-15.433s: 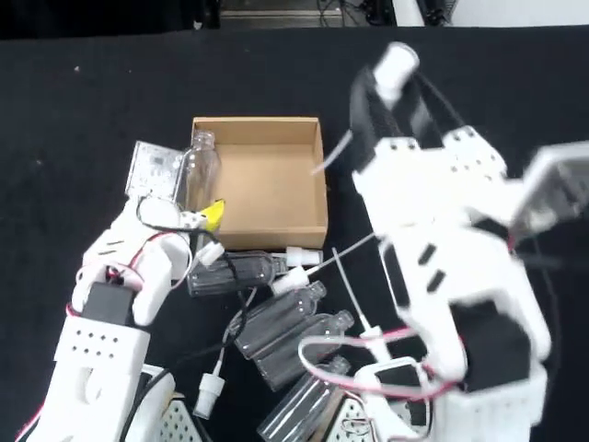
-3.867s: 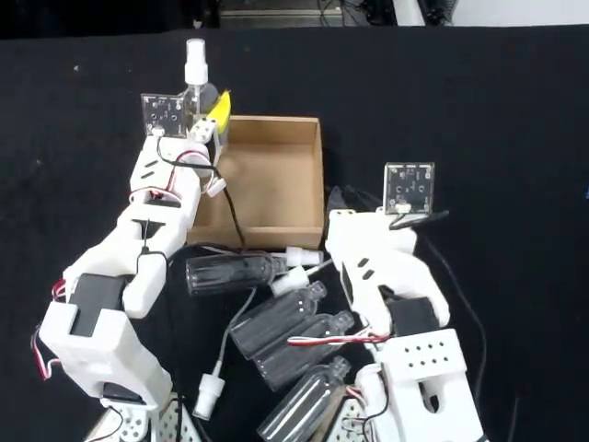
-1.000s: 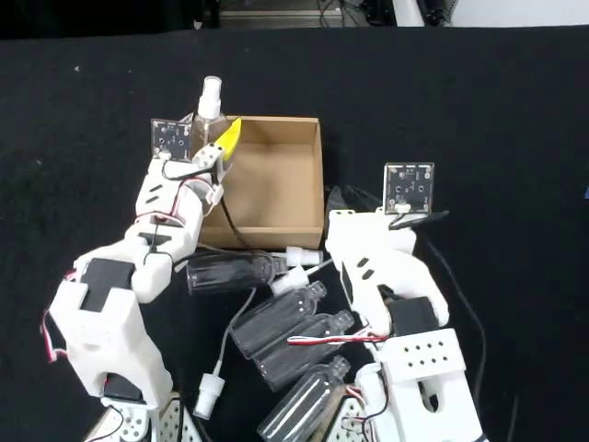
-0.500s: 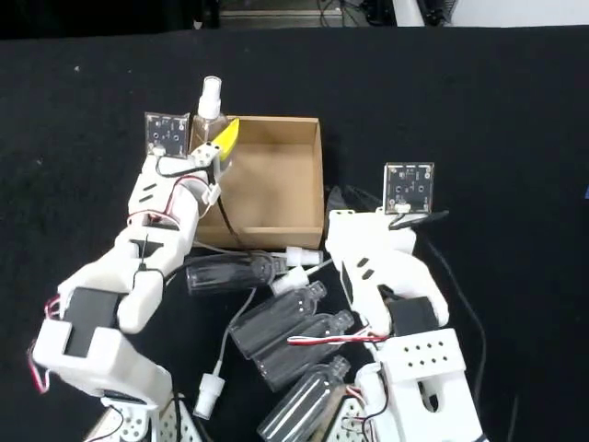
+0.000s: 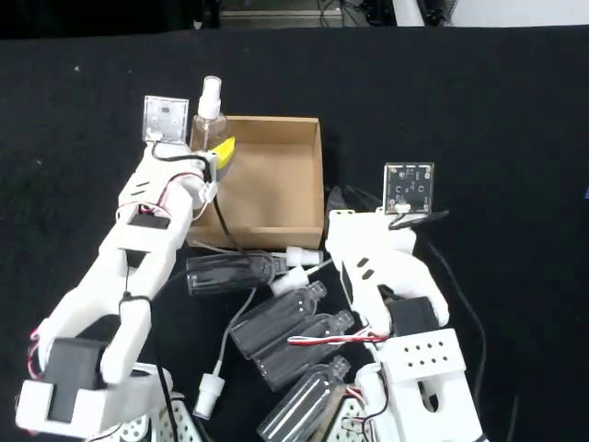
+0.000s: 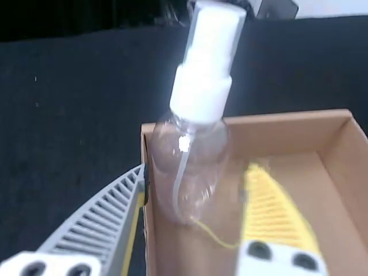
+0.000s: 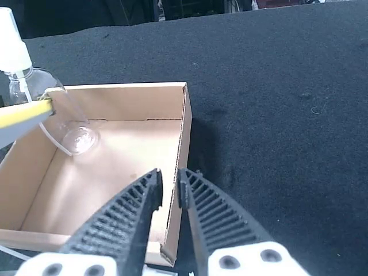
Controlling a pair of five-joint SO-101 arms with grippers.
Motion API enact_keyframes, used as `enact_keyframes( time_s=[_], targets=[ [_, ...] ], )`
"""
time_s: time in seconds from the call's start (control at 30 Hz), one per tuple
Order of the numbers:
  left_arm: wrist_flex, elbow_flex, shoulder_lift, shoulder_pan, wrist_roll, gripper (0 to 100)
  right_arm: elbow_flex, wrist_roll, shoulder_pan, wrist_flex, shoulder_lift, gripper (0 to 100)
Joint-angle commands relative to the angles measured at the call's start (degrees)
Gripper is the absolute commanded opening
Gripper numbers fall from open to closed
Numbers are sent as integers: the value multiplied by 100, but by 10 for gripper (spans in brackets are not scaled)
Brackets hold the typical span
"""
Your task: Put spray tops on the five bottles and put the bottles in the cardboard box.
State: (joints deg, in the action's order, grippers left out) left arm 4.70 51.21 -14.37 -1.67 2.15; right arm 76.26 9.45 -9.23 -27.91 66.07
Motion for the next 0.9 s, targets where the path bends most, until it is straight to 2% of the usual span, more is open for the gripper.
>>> enact_keyframes(
  time_s=[0.0, 0.03, 0.2, 0.53, 0.67, 0.77, 0.87],
  targets=[
    [-466, -251, -519, -84, 62, 73, -119, -44, 149, 220, 215, 56],
    [-571, -321, -563, -84, 62, 25, -127, -44, 149, 220, 215, 56],
    [-1046, -462, -659, -127, 26, 111, -136, -44, 149, 220, 215, 56],
    [-1213, -119, -712, -154, 53, 113, -136, -44, 149, 220, 224, 56],
    [-2286, -708, -651, -180, 18, 105, -145, -53, 149, 220, 224, 56],
    [-3165, -1314, -642, -171, 18, 34, -145, -53, 149, 229, 224, 56],
    [-3499, -1543, -642, -189, 18, 38, -145, -53, 149, 229, 224, 56]
  ],
)
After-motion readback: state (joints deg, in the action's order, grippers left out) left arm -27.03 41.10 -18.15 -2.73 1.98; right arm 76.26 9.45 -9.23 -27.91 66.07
